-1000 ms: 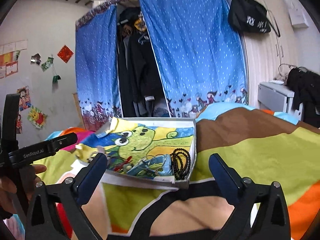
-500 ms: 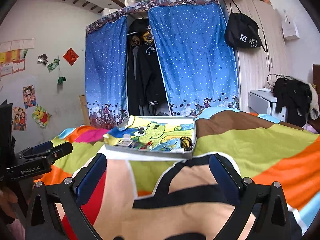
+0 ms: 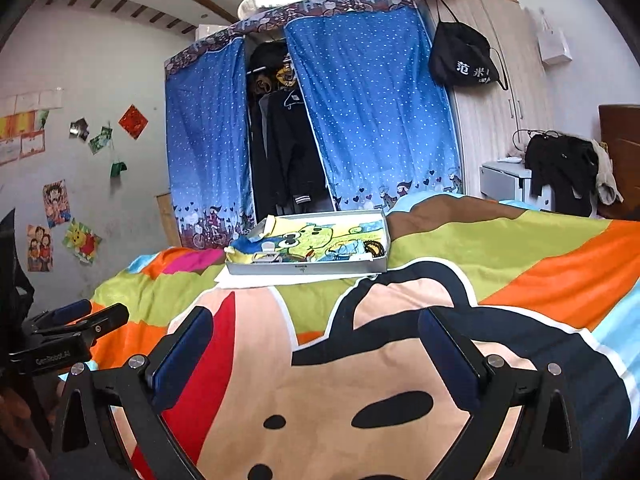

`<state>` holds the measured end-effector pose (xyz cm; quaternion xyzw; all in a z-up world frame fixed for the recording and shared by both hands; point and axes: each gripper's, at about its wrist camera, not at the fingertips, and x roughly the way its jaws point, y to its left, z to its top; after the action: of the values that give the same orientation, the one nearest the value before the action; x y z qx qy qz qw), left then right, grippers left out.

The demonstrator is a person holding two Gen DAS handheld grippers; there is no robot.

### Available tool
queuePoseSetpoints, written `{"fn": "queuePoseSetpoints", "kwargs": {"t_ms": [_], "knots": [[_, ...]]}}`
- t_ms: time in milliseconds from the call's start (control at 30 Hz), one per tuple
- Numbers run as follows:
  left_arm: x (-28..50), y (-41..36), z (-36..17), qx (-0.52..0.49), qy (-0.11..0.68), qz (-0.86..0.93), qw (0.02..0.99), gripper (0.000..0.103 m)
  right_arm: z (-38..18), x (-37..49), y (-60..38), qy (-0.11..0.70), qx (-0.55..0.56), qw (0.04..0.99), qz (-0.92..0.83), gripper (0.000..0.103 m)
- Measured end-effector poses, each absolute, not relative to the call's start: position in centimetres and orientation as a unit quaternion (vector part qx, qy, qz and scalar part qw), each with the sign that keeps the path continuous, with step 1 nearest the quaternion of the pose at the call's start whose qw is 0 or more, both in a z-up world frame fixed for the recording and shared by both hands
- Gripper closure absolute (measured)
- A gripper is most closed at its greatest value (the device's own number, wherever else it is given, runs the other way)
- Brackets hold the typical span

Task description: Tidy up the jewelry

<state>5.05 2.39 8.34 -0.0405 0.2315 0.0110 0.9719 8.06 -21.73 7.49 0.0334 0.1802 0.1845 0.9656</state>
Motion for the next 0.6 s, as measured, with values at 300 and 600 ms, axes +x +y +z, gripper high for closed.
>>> {"fn": "queuePoseSetpoints", "kwargs": {"t_ms": [300, 600], "knots": [[3.8, 3.2, 5.7, -0.039, 0.238, 0.014, 0.970, 0.002, 5.6, 6.9, -20.8, 0.195, 0.001, 0.963, 0.189, 0.000], [3.7, 3.7, 5.4, -0.041, 0.234, 0.011, 0.971, 0.002, 5.2, 7.1, -20.6, 0.199, 0.007, 0.962, 0.188, 0.000]]}}
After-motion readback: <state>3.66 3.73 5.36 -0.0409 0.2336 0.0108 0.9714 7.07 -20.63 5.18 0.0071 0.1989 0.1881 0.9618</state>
